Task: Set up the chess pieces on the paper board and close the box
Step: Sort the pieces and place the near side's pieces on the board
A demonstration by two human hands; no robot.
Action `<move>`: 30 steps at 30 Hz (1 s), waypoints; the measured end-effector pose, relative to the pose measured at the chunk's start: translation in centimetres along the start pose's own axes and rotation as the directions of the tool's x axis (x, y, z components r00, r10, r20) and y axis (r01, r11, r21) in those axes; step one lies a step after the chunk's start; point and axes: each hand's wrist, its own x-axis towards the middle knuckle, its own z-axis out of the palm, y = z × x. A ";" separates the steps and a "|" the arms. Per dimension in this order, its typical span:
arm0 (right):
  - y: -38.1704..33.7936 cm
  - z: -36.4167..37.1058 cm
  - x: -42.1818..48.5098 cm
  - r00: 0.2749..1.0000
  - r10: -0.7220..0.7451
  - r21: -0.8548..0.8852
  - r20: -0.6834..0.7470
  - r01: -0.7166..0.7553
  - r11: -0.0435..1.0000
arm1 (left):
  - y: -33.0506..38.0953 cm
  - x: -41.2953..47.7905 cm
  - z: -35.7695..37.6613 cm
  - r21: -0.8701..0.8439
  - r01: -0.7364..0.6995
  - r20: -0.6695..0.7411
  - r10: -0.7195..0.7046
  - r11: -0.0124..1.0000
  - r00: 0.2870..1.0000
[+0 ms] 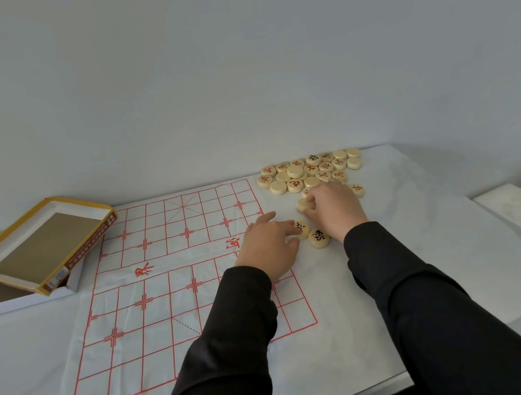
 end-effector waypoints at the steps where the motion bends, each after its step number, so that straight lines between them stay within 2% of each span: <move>1: 0.1 -0.1 -0.1 1.000 -0.012 -0.006 0.004 0.012 1.000 | 0.0 -0.1 -0.1 -0.001 0.002 0.002 -0.002 1.000 1.000; 4: 0.3 -0.5 -0.4 1.000 -0.019 -0.030 0.014 0.020 0.999 | 0.1 -0.3 -0.2 -0.002 0.011 0.013 -0.011 1.000 1.000; 7: 0.6 -0.9 -0.5 0.996 0.025 -0.120 0.086 -0.014 0.993 | 0.1 -0.3 0.0 -0.002 0.018 0.015 -0.018 1.000 1.000; 12: 1.4 -1.5 -0.7 0.963 0.107 0.006 0.248 -0.112 0.994 | 0.2 -0.3 -0.1 0.007 0.014 0.005 -0.014 1.000 1.000; 14: 1.9 -1.7 -0.7 0.968 0.117 0.032 0.222 -0.127 0.991 | 0.2 -0.3 0.0 0.020 0.009 0.003 -0.009 1.000 1.000; 17: 2.4 -1.3 -0.7 0.993 0.057 0.126 0.104 -0.070 0.990 | 0.2 -0.4 0.0 0.050 -0.003 -0.002 0.004 0.999 1.000; 19: 2.0 -1.0 -0.7 0.995 0.003 0.217 0.104 -0.025 0.976 | 0.2 -0.6 0.0 0.052 -0.006 -0.003 0.006 0.999 1.000; 23: 2.0 -0.3 -0.8 0.994 -0.032 0.256 0.107 0.003 0.967 | 0.0 -0.6 0.0 0.026 0.007 -0.011 -0.007 1.000 1.000; 25: 2.5 -0.1 -1.2 0.997 0.078 0.414 0.009 -0.075 0.907 | 0.1 -0.5 0.0 0.018 0.009 -0.014 -0.008 1.000 1.000; 27: 3.3 0.1 -1.7 0.962 0.254 0.544 -0.097 -0.162 0.823 | 0.2 -0.5 -0.1 0.017 0.003 -0.014 -0.003 1.000 1.000; 30: 4.7 0.6 -2.5 0.911 0.404 0.632 -0.080 -0.267 0.728 | 0.6 -0.4 0.0 0.027 -0.012 -0.005 0.012 1.000 1.000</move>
